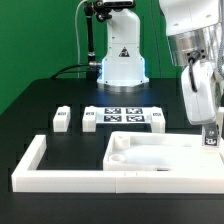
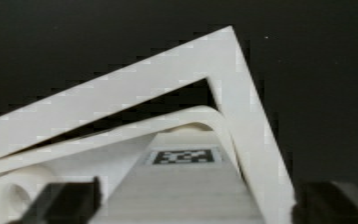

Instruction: Assemble desk

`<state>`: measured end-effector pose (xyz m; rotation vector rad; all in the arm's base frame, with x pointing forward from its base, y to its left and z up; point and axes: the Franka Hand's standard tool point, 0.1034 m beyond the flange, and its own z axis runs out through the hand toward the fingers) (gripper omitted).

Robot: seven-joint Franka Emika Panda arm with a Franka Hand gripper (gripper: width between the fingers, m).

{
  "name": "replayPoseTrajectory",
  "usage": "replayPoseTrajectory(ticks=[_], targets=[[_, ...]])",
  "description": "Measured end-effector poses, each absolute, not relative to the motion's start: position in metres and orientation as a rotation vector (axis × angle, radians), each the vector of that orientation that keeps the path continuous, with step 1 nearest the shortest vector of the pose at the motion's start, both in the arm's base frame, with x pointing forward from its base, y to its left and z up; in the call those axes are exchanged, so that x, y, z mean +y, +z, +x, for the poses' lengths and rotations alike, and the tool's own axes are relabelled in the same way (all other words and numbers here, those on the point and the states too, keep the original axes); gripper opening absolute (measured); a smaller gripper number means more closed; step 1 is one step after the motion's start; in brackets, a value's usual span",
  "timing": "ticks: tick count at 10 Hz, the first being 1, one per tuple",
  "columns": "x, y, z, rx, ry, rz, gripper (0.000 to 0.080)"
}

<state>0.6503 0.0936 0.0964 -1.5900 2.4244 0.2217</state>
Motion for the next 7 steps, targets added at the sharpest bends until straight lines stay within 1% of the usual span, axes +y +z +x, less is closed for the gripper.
replayPoseTrajectory(ticks=[1, 2, 4, 5, 7], targets=[[0.094, 0.096, 0.650, 2.424, 0.222, -1.590, 0.0613], [0.094, 0.096, 0.650, 2.424, 0.222, -1.590, 0.0638], [0.094, 0.096, 0.650, 2.424, 0.222, -1.590, 0.0648], [0.094, 0.100, 0.651, 2.404, 0.219, -1.613, 0.0649], [0.099, 0.133, 0.656, 2.346, 0.226, -1.639, 0.0649]])
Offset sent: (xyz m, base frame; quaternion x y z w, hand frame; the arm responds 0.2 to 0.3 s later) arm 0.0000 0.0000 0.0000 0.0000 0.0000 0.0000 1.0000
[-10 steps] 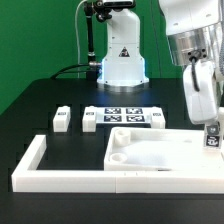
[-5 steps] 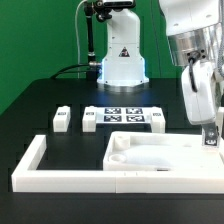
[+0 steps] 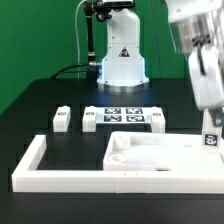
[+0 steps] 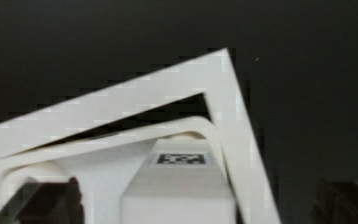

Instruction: Assemble desk

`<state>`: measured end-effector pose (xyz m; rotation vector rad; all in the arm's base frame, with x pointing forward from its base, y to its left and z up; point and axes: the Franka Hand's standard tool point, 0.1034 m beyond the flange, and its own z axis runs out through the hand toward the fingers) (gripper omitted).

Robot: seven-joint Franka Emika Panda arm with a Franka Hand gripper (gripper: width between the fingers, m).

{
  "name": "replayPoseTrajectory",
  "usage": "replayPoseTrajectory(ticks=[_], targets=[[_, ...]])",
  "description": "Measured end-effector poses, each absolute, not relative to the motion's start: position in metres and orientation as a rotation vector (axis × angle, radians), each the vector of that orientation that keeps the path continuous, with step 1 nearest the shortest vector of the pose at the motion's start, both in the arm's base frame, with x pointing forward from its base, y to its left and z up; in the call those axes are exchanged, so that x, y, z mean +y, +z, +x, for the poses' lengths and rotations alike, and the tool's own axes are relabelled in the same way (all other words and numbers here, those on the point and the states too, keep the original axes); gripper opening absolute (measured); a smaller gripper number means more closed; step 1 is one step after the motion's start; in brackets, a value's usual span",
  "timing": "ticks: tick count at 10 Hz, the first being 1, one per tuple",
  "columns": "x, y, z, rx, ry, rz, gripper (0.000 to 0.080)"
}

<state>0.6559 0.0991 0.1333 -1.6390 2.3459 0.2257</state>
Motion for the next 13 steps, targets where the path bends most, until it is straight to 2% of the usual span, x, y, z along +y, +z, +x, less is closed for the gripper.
replayPoseTrajectory(ticks=[1, 2, 6, 8, 10, 13], targets=[[0.097, 0.138, 0.658, 2.341, 0.217, -1.634, 0.0649], [0.097, 0.131, 0.656, 2.347, 0.219, -1.638, 0.0649], [0.097, 0.131, 0.656, 2.342, 0.218, -1.646, 0.0649], [0.103, 0.148, 0.646, 2.224, 0.198, -1.771, 0.0649], [0.106, 0.157, 0.626, 1.982, 0.178, -2.076, 0.0649], [0.105, 0.153, 0.628, 1.771, 0.135, -2.251, 0.0649]])
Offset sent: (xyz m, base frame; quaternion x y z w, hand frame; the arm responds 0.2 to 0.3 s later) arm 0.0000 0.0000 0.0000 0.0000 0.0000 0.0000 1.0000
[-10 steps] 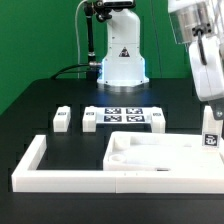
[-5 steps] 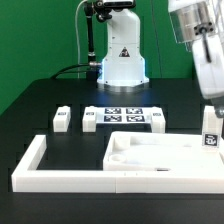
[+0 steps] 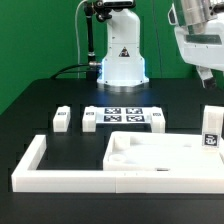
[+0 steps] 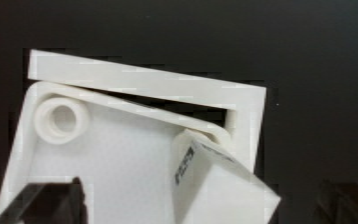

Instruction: Assemble desk

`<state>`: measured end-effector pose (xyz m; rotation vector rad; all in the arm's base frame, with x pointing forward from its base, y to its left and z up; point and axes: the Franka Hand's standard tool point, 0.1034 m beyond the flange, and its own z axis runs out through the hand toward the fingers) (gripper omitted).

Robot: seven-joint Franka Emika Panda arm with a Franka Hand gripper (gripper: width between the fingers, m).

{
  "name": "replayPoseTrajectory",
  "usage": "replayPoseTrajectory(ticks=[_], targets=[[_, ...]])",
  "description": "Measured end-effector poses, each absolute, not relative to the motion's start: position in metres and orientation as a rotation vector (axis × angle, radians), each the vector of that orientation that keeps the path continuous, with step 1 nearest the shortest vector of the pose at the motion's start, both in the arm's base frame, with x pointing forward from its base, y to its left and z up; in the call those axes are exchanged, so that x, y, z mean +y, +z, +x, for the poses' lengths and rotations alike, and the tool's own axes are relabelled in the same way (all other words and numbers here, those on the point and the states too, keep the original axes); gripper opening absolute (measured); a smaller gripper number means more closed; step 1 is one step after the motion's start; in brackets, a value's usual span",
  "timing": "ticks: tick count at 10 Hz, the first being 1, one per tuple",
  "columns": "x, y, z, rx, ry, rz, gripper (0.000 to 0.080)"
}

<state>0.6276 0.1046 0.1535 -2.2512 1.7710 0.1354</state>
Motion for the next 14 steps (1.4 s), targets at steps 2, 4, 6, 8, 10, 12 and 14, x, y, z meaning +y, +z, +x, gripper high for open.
replayPoseTrajectory(ticks=[2, 4, 6, 8, 10, 12, 14], targets=[[0.106, 0.152, 0.626, 1.565, 0.102, -2.394, 0.0649], [0.105, 0.138, 0.596, 1.214, 0.091, -2.599, 0.0649], [0.095, 0.122, 0.569, 1.024, 0.109, -2.731, 0.0649], [0.093, 0.122, 0.569, 0.794, 0.081, -2.808, 0.0649], [0.092, 0.122, 0.569, 0.599, 0.059, -2.854, 0.0649], [0.085, 0.103, 0.542, 0.284, 0.112, -2.952, 0.0649], [0.072, 0.083, 0.508, 0.068, 0.193, -3.028, 0.0649]])
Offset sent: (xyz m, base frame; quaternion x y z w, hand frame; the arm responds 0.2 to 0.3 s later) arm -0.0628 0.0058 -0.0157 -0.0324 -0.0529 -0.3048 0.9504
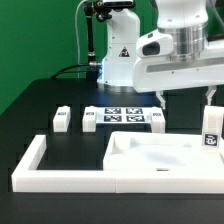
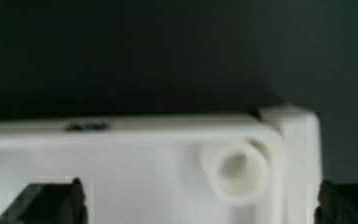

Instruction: Assemble desk

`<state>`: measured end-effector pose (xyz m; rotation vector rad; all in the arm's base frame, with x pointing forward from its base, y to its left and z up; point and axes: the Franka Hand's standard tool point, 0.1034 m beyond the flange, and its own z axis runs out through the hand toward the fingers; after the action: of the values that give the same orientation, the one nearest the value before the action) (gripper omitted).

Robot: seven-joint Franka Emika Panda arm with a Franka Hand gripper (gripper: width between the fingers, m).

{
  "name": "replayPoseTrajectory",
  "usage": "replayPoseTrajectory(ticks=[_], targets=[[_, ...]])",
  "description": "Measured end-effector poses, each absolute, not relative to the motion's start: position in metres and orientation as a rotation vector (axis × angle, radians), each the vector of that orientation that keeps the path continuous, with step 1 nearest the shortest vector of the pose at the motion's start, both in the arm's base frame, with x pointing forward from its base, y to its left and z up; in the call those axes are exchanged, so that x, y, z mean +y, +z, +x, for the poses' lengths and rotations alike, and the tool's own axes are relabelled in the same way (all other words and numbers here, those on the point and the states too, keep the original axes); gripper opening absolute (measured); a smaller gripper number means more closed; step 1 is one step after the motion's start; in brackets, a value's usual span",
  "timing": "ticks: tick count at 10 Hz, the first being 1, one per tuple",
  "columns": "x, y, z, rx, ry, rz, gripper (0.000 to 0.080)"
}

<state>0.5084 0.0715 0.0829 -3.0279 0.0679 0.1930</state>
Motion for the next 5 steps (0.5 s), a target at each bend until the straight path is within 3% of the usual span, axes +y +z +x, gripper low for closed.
replayPoseTrajectory(ticks=[3, 4, 5], targets=[[0.066, 0.079, 0.504, 0.068, 0.240, -3.023, 0.0649], [0.064, 0.077, 0.495, 0.090, 0.332, -3.009, 0.0649], [0.055, 0.073, 0.480, 0.175, 0.594, -2.968, 0.0649]])
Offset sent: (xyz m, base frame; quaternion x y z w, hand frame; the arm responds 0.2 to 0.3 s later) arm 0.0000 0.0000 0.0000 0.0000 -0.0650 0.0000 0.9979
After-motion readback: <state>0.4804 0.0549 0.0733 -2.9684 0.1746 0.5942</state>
